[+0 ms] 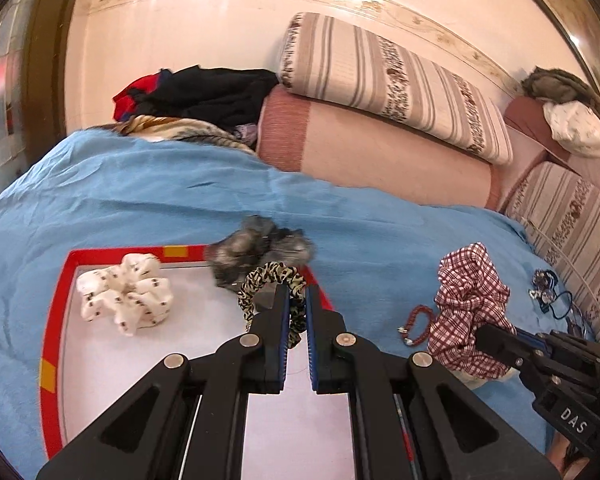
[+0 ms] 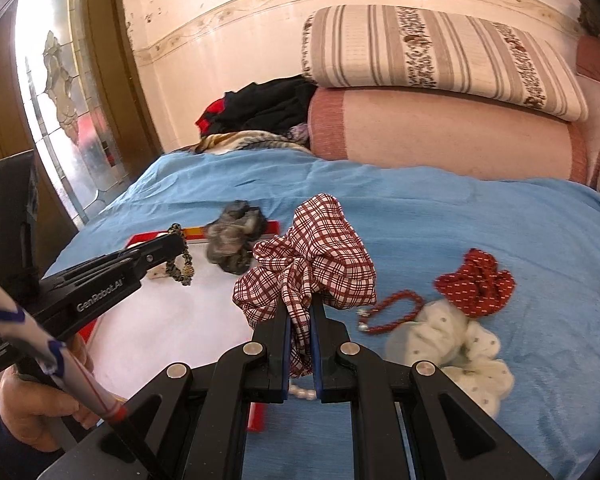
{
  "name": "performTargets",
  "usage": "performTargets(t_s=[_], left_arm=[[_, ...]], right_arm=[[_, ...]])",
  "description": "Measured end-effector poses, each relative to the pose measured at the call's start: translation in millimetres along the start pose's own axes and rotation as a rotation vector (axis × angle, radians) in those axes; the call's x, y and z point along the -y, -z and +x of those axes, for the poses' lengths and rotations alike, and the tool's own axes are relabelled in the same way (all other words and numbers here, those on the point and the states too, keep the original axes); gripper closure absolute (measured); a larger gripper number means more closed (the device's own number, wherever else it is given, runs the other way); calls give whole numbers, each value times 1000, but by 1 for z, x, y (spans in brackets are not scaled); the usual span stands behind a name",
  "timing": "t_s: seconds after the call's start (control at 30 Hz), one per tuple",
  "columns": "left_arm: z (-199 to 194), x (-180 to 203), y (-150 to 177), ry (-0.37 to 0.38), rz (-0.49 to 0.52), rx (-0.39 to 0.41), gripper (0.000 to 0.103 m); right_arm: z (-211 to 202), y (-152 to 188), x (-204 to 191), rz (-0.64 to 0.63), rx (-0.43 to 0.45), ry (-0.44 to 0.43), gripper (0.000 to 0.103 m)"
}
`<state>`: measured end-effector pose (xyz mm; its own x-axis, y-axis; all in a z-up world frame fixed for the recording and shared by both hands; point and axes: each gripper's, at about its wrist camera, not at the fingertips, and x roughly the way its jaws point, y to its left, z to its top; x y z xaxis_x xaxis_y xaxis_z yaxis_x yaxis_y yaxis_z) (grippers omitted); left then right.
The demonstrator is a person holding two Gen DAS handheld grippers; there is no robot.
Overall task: Organize jewelry
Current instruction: 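Carry the leopard scrunchie with the left gripper while the right carries the checked one toward the tray, then lower the leopard scrunchie into the tray with the left gripper while the right holds the checked one above it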
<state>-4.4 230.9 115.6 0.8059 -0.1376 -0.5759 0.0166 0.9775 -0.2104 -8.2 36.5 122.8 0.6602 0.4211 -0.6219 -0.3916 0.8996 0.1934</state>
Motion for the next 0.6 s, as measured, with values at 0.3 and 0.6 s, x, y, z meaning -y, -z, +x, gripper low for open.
performTargets(t_s=[0.3,0.6], left_arm=[[-12,-38,-5,-48,-73,13,96],[-9,-60,-4,-102,-126,-12,96]], right_arm=[[7,-8,-31,-7,-11,-69,94],[28,-8,-53,-16,-58,-125,94]])
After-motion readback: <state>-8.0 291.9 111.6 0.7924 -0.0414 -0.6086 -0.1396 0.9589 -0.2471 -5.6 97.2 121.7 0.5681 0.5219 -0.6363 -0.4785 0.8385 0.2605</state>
